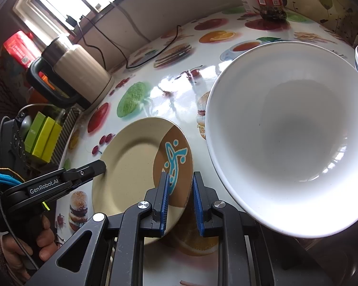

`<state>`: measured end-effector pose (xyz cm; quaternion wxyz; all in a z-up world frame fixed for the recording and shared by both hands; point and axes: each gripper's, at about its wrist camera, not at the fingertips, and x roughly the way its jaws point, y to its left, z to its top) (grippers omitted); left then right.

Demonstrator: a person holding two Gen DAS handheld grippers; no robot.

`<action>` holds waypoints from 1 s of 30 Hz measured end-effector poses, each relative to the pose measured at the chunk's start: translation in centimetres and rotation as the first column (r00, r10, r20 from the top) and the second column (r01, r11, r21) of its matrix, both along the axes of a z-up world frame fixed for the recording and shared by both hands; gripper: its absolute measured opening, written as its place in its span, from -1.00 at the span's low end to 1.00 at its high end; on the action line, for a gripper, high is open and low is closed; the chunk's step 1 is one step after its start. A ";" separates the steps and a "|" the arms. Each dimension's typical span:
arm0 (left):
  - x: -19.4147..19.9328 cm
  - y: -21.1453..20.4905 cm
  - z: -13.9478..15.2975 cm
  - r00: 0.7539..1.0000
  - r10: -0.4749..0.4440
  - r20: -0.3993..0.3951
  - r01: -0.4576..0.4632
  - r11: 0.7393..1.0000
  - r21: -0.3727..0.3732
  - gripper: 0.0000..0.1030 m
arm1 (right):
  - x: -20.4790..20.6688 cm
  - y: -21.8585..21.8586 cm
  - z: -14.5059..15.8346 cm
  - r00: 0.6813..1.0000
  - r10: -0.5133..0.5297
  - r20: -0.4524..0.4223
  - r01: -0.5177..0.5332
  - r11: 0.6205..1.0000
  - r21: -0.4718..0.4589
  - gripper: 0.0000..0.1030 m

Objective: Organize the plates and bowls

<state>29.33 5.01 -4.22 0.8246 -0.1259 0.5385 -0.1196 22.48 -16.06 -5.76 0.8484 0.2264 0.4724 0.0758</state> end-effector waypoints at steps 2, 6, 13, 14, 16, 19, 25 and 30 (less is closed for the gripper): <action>-0.1 0.1 0.3 1.000 0.000 0.005 0.000 1.000 -0.006 -0.66 | 0.0 -0.1 0.1 1.000 -0.002 0.003 0.002 1.000 0.007 -0.63; -0.5 0.2 1.1 1.000 0.000 0.023 0.000 1.000 -0.008 -0.66 | -0.2 -0.2 0.5 1.000 -0.001 0.016 0.001 1.000 0.010 -0.63; -1.7 0.6 2.4 0.999 0.004 0.054 -0.004 1.000 -0.006 -0.66 | -0.7 -0.2 1.6 0.999 0.008 0.041 -0.009 1.000 0.016 -0.64; -1.9 0.7 2.6 0.998 0.007 0.057 -0.007 1.000 -0.007 -0.66 | -0.9 -0.1 1.8 0.999 0.010 0.045 -0.011 1.000 0.017 -0.64; -2.5 0.8 2.9 0.998 0.010 0.066 -0.010 1.000 -0.007 -0.66 | -1.2 -0.1 2.2 0.999 0.014 0.052 -0.015 1.000 0.019 -0.64; -3.3 1.1 3.4 0.997 0.016 0.076 -0.016 1.000 -0.009 -0.66 | -1.7 0.1 2.8 0.998 0.024 0.066 -0.025 1.000 0.015 -0.64; -5.1 1.8 4.1 0.995 0.029 0.093 -0.028 1.000 -0.009 -0.66 | -2.9 0.7 3.8 0.995 0.045 0.085 -0.046 0.999 0.011 -0.64; -6.7 2.5 4.4 0.994 0.042 0.101 -0.042 0.999 -0.006 -0.66 | -4.0 1.3 4.4 0.993 0.065 0.097 -0.067 0.998 0.009 -0.64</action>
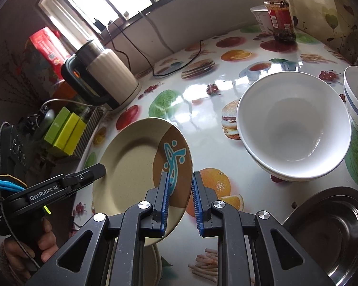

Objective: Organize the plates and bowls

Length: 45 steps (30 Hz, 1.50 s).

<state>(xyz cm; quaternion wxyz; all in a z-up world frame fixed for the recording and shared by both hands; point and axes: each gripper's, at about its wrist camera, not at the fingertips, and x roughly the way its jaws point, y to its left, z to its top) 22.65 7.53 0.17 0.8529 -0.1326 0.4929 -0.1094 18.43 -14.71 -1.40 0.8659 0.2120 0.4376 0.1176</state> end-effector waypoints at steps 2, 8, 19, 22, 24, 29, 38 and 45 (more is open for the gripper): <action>-0.7 0.3 0.1 1.000 0.006 0.004 -0.006 1.000 0.001 -0.66 | -0.4 0.2 0.1 1.000 0.008 0.002 -0.008 1.000 0.003 -0.64; -2.9 1.3 0.1 1.000 0.025 0.009 -0.025 1.000 0.002 -0.66 | -2.0 1.1 0.4 0.999 0.035 0.014 -0.035 0.999 -0.005 -0.64; -6.2 2.8 -0.6 0.998 0.061 -0.004 -0.061 0.998 -0.001 -0.66 | -4.6 2.4 0.3 0.996 0.085 0.013 -0.085 0.996 -0.003 -0.66; -6.9 3.2 -0.7 0.998 0.070 -0.002 -0.070 0.998 0.003 -0.66 | -5.1 2.7 0.2 0.995 0.096 0.013 -0.096 0.995 -0.001 -0.66; -7.3 3.4 -0.9 0.997 0.077 -0.002 -0.077 0.997 0.005 -0.66 | -5.4 2.9 0.2 0.994 0.105 0.014 -0.105 0.995 -0.004 -0.66; -8.3 3.8 -1.3 0.996 0.090 -0.006 -0.090 0.996 0.004 -0.66 | -6.1 3.5 0.0 0.992 0.125 0.011 -0.125 0.992 -0.004 -0.66; -9.8 4.6 -2.2 0.994 0.109 -0.022 -0.109 0.994 0.006 -0.66 | -7.1 4.1 -0.6 0.988 0.155 -0.001 -0.155 0.988 -0.010 -0.66; -10.3 5.1 -2.7 0.992 0.122 -0.032 -0.122 0.992 0.012 -0.66 | -7.5 4.7 -1.0 0.984 0.177 -0.010 -0.177 0.984 -0.011 -0.66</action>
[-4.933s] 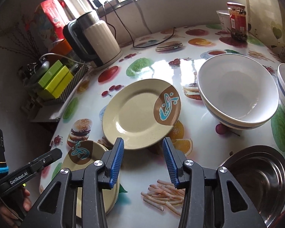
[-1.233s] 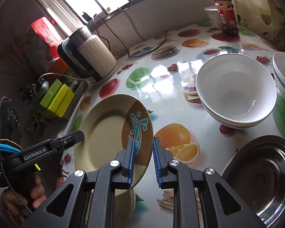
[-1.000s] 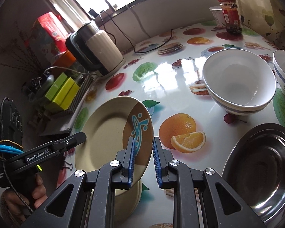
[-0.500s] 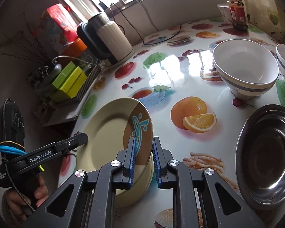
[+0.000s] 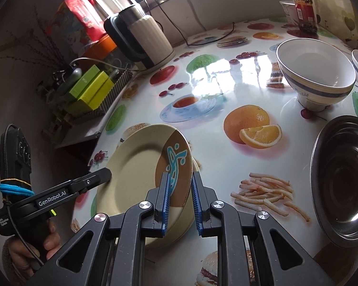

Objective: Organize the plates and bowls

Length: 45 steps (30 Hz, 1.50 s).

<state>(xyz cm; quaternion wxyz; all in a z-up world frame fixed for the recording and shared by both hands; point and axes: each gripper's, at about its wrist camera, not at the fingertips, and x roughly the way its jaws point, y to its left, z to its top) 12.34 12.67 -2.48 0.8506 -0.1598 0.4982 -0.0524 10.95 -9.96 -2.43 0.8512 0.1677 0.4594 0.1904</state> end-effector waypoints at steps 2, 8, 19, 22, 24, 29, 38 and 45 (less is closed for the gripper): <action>-0.2 0.1 -0.1 1.000 0.002 0.001 -0.002 1.000 0.003 -0.66 | 0.0 0.2 -0.1 1.000 0.004 -0.002 -0.004 1.000 -0.002 -0.66; -0.5 0.4 -0.6 1.000 0.007 -0.007 -0.007 1.000 -0.001 -0.66 | -0.1 0.6 -0.4 1.000 0.012 -0.011 -0.012 1.000 -0.013 -0.66; -0.7 0.7 -1.4 1.000 0.012 -0.022 -0.012 1.000 -0.008 -0.66 | 0.2 1.1 -1.2 0.999 0.020 -0.030 -0.021 0.999 -0.029 -0.66; -0.7 0.6 -1.3 1.000 0.012 -0.022 -0.012 1.000 -0.006 -0.66 | 0.2 1.2 -1.3 0.999 0.021 -0.030 -0.022 0.999 -0.034 -0.66; -0.7 0.6 -1.4 1.000 0.013 -0.022 -0.013 1.000 -0.008 -0.66 | 0.3 1.2 -1.4 0.999 0.022 -0.028 -0.023 0.999 -0.036 -0.66; -0.7 0.6 -1.4 1.000 0.013 -0.021 -0.013 1.000 -0.007 -0.66 | 0.3 1.2 -1.4 0.999 0.026 -0.024 -0.027 0.999 -0.040 -0.65; -0.7 0.5 -1.3 1.000 0.015 -0.022 -0.016 1.000 -0.009 -0.66 | 0.2 1.2 -1.3 0.999 0.031 -0.009 -0.031 0.998 -0.059 -0.62; -0.7 0.5 -1.4 1.000 0.017 -0.022 -0.017 1.000 -0.009 -0.66 | 0.1 1.3 -1.2 1.000 0.030 -0.006 -0.030 0.998 -0.063 -0.62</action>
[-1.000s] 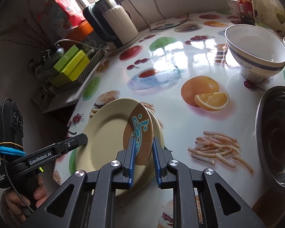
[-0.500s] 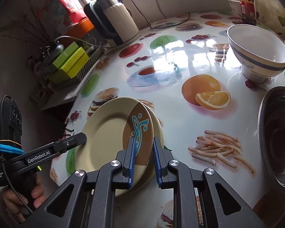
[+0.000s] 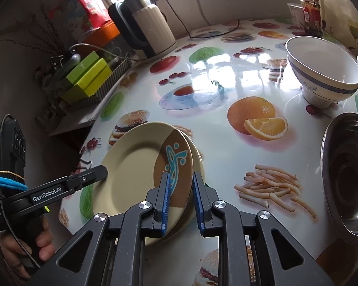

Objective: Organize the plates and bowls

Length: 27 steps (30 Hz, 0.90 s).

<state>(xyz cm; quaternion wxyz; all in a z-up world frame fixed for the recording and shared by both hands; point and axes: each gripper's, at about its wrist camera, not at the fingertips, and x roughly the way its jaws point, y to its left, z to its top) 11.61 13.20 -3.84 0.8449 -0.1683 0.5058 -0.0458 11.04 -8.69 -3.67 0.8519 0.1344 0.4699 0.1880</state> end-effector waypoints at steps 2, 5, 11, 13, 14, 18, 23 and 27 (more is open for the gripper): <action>0.0 0.0 0.0 1.000 0.001 0.000 -0.001 1.000 0.000 -0.66 | 0.0 0.0 0.0 1.000 0.000 0.001 0.000 1.000 -0.003 -0.62; 0.0 0.1 0.0 1.000 0.001 0.001 -0.001 1.000 0.002 -0.66 | 0.0 -0.1 0.0 1.000 0.000 0.005 0.000 1.000 -0.009 -0.62; -0.1 0.1 0.0 1.000 0.004 0.001 -0.004 1.000 -0.003 -0.66 | -0.1 -0.1 0.1 1.000 0.001 0.012 -0.001 1.000 -0.016 -0.62; -0.2 0.2 0.0 1.000 0.005 0.002 -0.005 1.000 -0.004 -0.66 | -0.1 -0.1 0.1 1.000 0.001 0.012 -0.001 1.000 -0.018 -0.62; -0.2 0.2 0.0 1.000 0.005 0.001 -0.005 1.000 -0.005 -0.66 | -0.1 -0.1 0.1 1.000 0.001 0.013 -0.001 1.000 -0.017 -0.62; -0.3 0.2 0.1 1.000 0.008 0.004 -0.008 1.000 -0.012 -0.66 | -0.1 -0.1 0.1 1.000 0.000 0.012 0.001 1.000 -0.018 -0.62; -0.4 0.2 0.2 1.000 0.005 0.007 -0.005 1.000 -0.011 -0.65 | -0.2 -0.1 0.1 1.000 -0.001 0.015 0.002 1.000 -0.015 -0.53; -0.3 0.2 0.1 1.000 0.004 0.008 -0.004 1.000 -0.016 -0.64 | -0.2 -0.1 0.2 1.000 0.004 0.022 -0.004 1.000 -0.015 -0.43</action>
